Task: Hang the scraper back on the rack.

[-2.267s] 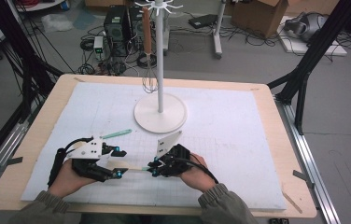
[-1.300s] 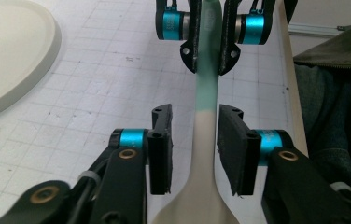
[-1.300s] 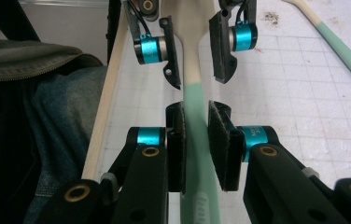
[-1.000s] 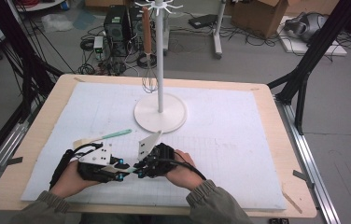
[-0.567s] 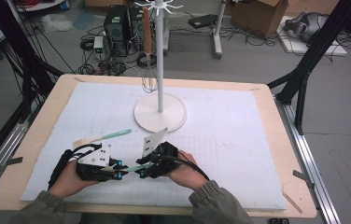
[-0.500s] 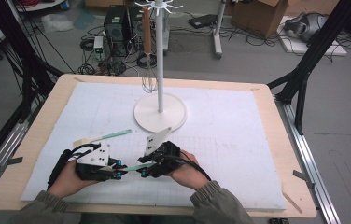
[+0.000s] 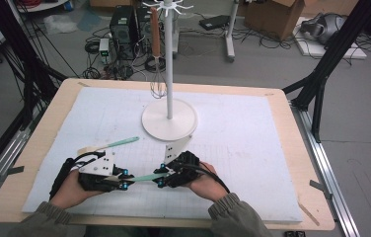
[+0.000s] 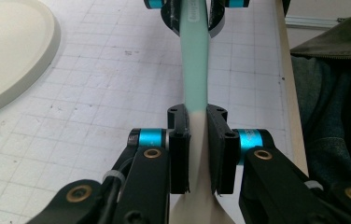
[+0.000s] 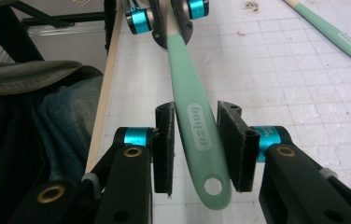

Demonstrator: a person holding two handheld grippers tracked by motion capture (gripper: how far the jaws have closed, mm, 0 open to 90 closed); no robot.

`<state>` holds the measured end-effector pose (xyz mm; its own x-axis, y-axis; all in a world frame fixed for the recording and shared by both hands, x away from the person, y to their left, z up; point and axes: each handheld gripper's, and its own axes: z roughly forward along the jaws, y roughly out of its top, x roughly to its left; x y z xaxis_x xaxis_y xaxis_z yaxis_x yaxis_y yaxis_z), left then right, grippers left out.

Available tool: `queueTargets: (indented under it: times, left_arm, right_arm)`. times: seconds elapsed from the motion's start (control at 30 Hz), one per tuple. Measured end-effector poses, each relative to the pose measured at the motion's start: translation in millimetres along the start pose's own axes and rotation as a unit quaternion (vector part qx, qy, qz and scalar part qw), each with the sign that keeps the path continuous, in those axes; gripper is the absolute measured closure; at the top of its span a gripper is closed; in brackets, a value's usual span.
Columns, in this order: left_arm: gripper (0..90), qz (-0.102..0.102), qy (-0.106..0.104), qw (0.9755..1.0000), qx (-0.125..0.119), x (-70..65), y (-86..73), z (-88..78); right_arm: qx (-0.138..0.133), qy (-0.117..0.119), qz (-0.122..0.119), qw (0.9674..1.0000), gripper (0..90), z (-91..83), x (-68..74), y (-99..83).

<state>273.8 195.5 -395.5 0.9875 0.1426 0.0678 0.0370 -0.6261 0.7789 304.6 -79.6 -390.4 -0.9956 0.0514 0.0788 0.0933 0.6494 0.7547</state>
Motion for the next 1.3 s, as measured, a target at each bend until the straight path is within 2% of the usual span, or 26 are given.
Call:
queueTargets:
  times: [0.23,0.37,0.47,0.6,0.8,0.9,0.97,1.07,1.2,1.3]
  left_arm:
    - [77.5,-0.001,0.015,0.9999,0.006,-0.2,0.5,0.4]
    - [78.0,0.003,0.023,0.9995,0.021,-1.1,1.3,3.2]
    - [81.3,0.002,0.034,0.9989,0.033,-1.7,0.8,5.2]
    - [82.8,0.005,0.030,0.9992,0.028,-1.7,1.2,3.8]
    - [83.9,0.000,0.026,0.9994,0.023,-1.3,1.8,2.6]
    - [83.8,-0.002,0.024,0.9996,0.017,-1.5,2.4,1.2]
    - [83.5,-0.002,0.019,0.9997,0.012,-1.5,3.6,0.1]
    - [83.0,-0.006,0.013,0.9999,0.003,-1.2,4.5,-0.5]
    - [79.2,-0.018,0.014,0.9997,-0.009,-0.2,5.6,-1.3]
    - [76.4,-0.019,0.016,0.9996,-0.015,-0.1,7.3,-3.5]
  right_arm:
    - [-0.020,0.006,-0.007,0.9998,72.1,-4.5,1.5,1.6]
    - [-0.032,0.010,-0.006,0.9994,74.3,-6.9,1.1,1.9]
    - [-0.051,0.014,-0.004,0.9986,75.4,-9.4,1.8,3.3]
    - [-0.045,0.007,-0.004,0.9989,74.8,-9.7,2.3,3.3]
    - [-0.068,0.002,0.005,0.9977,73.1,-11.6,1.5,4.3]
    - [-0.076,0.002,0.009,0.9971,78.7,-13.1,1.1,4.5]
    - [-0.085,0.017,0.014,0.9962,80.8,-14.8,0.0,4.2]
    - [-0.091,0.028,0.014,0.9953,81.9,-17.8,-0.5,4.7]
    - [-0.096,0.028,0.011,0.9950,82.2,-22.3,0.1,9.5]
    - [-0.091,0.027,0.004,0.9955,82.3,-25.5,1.8,15.3]
